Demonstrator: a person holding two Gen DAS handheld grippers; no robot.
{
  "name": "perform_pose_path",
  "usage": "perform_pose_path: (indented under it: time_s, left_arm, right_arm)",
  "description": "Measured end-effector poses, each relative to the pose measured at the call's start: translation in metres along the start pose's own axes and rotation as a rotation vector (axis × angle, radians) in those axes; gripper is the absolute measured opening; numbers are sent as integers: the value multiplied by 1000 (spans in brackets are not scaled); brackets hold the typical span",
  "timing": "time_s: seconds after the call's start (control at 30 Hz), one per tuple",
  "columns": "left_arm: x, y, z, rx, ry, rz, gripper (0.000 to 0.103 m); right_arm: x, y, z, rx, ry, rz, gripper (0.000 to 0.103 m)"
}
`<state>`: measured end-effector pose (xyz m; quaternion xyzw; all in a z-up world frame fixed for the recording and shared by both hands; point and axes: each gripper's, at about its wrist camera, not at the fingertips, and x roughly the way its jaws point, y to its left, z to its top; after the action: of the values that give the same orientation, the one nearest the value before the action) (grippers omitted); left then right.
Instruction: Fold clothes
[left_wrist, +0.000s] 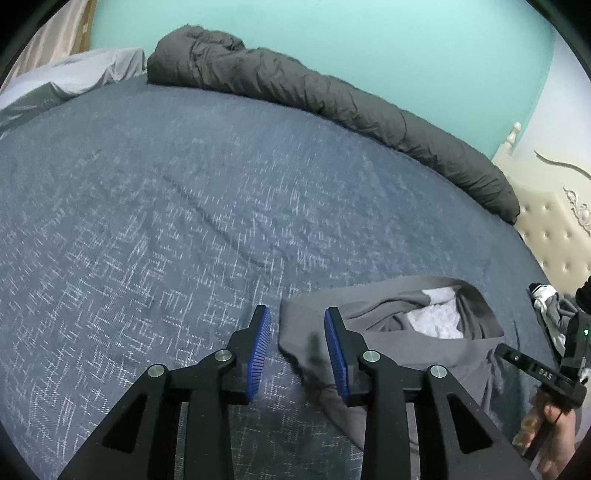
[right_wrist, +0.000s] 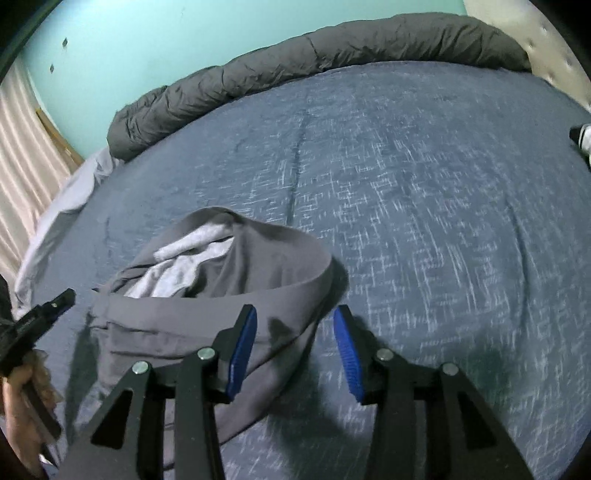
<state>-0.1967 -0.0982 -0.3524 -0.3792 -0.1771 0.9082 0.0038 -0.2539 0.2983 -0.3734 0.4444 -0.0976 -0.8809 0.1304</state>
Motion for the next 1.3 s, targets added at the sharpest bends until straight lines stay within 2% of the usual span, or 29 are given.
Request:
perform_pose_path:
  time_s: [0.07, 0.2, 0.33, 0.43, 0.47, 0.5, 0.53, 0.63, 0.83, 1.03, 1.3]
  left_arm:
    - [6, 2, -1, -11, 23, 1, 42]
    - [18, 6, -5, -10, 70, -12, 45]
    - [22, 6, -7, 15, 75, -28, 45]
    - [23, 4, -6, 28, 73, -54, 41]
    - [24, 4, -6, 32, 73, -66, 36]
    - [23, 3, -6, 38, 71, -73, 21]
    - [22, 2, -6, 43, 70, -79, 13]
    - [15, -4, -5, 53, 38, -100, 5]
    - [-17, -18, 1, 89, -43, -116, 4]
    - [-61, -30, 4, 85, -114, -141, 3]
    - [-147, -45, -6, 113, -208, -174, 3]
  right_arm:
    - [5, 1, 0, -18, 8, -12, 42]
    - [7, 1, 0, -36, 1, -12, 17]
    - [0, 2, 1, -38, -29, -5, 4]
    - [-7, 5, -2, -50, -48, 0, 2]
    - [-10, 5, -3, -53, -57, -1, 2]
    - [-13, 6, -4, -55, -67, -1, 2]
    - [-16, 7, -3, -54, -78, 1, 2]
    - [-27, 8, -1, -57, -110, 4, 2]
    - [-59, 13, 3, -65, -181, 20, 2]
    - [-102, 26, -8, -90, -241, 29, 2]
    - [-175, 52, -20, -109, -333, 83, 2]
